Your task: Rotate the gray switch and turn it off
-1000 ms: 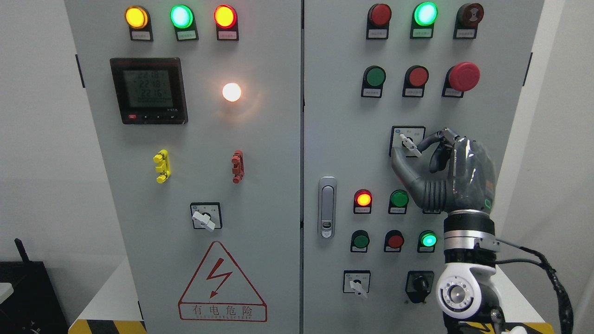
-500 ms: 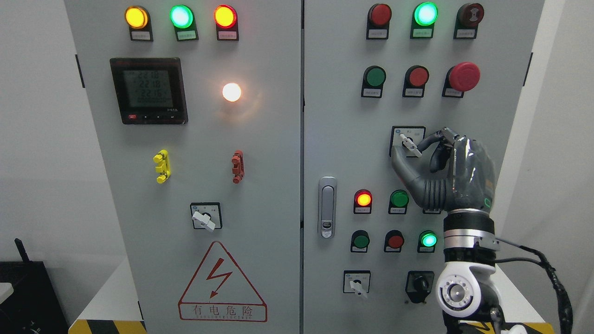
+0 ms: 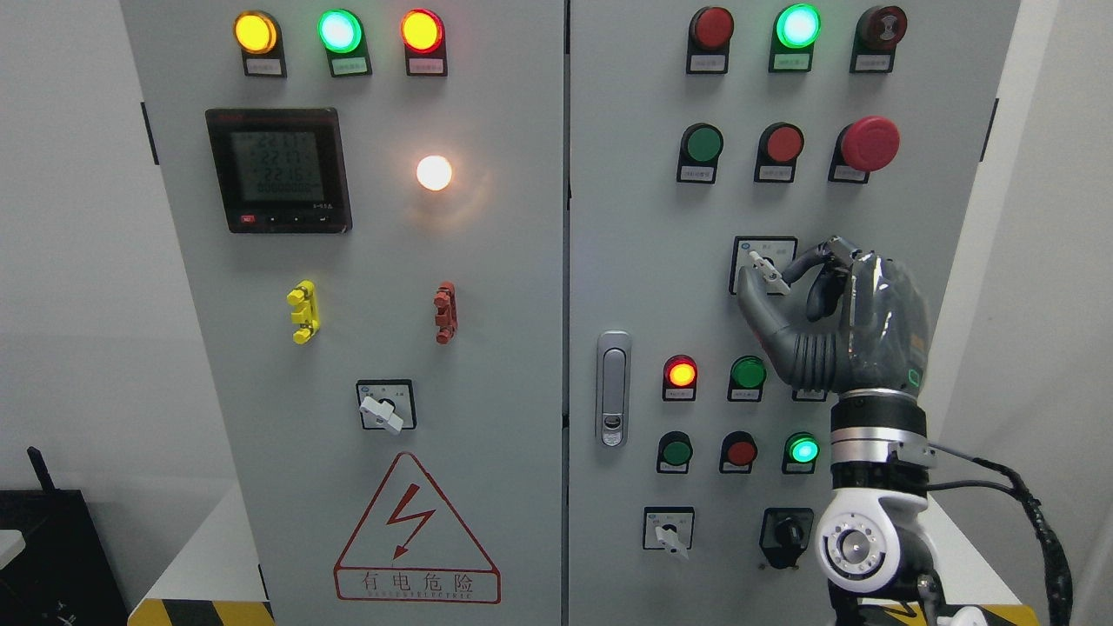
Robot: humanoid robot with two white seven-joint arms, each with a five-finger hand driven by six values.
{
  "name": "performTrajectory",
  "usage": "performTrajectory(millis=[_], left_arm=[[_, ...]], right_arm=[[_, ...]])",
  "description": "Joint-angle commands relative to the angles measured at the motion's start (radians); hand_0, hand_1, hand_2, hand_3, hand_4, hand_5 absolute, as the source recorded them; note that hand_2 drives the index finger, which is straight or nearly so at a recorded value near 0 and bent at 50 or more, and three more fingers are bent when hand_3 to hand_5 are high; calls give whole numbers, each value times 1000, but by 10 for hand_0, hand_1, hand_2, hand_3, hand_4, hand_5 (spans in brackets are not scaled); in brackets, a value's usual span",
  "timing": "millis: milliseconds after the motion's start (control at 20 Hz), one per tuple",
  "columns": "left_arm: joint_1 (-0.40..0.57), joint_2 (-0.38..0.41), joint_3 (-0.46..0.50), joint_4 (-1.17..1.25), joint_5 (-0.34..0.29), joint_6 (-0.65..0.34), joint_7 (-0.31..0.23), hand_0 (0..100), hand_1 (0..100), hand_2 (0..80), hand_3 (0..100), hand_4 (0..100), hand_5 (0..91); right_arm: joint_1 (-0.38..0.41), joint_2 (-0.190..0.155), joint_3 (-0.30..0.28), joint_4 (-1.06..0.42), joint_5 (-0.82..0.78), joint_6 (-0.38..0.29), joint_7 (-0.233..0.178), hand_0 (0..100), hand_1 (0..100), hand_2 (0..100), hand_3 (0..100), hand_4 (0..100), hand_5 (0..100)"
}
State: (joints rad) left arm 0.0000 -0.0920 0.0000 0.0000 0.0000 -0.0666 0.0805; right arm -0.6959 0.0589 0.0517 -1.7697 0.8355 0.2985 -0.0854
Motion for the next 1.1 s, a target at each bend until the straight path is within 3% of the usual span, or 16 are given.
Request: performTrajectory(millis=[0,1050], left_arm=[[-9,0,8,-26,20,-1,-1,120,389,0,0,0,0],[-9,0,8,-26,18,1,-1,120,389,0,0,0,0]], right_arm=[[-1,1,2,1,1,2,-1,258,455,633,1000,953,1000],[-7,4,11,6,16,10,1,350,467,669,1000,966,1000]])
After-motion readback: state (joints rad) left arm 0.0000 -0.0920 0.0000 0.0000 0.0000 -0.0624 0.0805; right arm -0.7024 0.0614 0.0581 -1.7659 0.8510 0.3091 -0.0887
